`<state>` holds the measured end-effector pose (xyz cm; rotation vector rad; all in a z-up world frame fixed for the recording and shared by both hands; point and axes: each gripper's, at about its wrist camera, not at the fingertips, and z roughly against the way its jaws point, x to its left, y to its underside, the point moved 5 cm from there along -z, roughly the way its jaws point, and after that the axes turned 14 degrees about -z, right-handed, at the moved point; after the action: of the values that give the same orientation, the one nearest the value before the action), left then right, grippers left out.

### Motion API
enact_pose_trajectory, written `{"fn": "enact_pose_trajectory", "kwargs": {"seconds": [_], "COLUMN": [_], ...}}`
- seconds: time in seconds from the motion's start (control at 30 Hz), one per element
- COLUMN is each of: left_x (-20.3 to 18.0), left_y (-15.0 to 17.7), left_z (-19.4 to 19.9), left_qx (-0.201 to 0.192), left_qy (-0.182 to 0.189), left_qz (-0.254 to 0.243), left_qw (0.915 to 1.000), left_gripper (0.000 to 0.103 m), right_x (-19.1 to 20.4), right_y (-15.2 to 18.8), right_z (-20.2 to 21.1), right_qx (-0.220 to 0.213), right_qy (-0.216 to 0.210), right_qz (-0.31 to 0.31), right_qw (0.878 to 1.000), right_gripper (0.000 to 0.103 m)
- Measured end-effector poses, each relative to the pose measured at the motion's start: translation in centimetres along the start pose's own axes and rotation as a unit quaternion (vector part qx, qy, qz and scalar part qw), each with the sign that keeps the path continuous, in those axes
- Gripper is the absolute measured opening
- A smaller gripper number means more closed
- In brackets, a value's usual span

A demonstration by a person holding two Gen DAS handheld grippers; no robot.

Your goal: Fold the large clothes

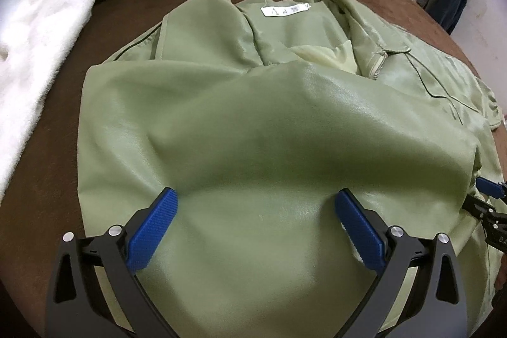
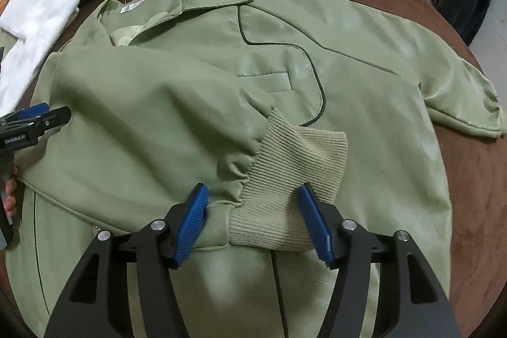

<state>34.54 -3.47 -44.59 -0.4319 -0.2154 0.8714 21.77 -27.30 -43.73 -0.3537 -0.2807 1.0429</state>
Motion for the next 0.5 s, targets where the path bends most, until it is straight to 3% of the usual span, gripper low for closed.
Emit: {"fn": "enact_pose_trajectory", "kwargs": {"seconds": [0.17,0.5], "left_x": [0.6,0.3], "left_y": [-0.5,-3.5], "left_z": [1.6,13.1], "left_qx": [0.023,0.013], "left_qy": [0.002,-0.037], "left_qz": [0.028,0.040], "left_qw": [0.9994,0.9985], "left_gripper": [0.097,0.097], "right_x": [0.4,0.8], "right_y": [-1.5,-6.8], "right_z": [2.8,13.5], "right_qx": [-0.012,-0.080], "right_qy": [0.002,-0.015], "right_qz": [0.000,-0.018], "right_qw": [1.000,0.997], "right_gripper": [0.073,0.096]}}
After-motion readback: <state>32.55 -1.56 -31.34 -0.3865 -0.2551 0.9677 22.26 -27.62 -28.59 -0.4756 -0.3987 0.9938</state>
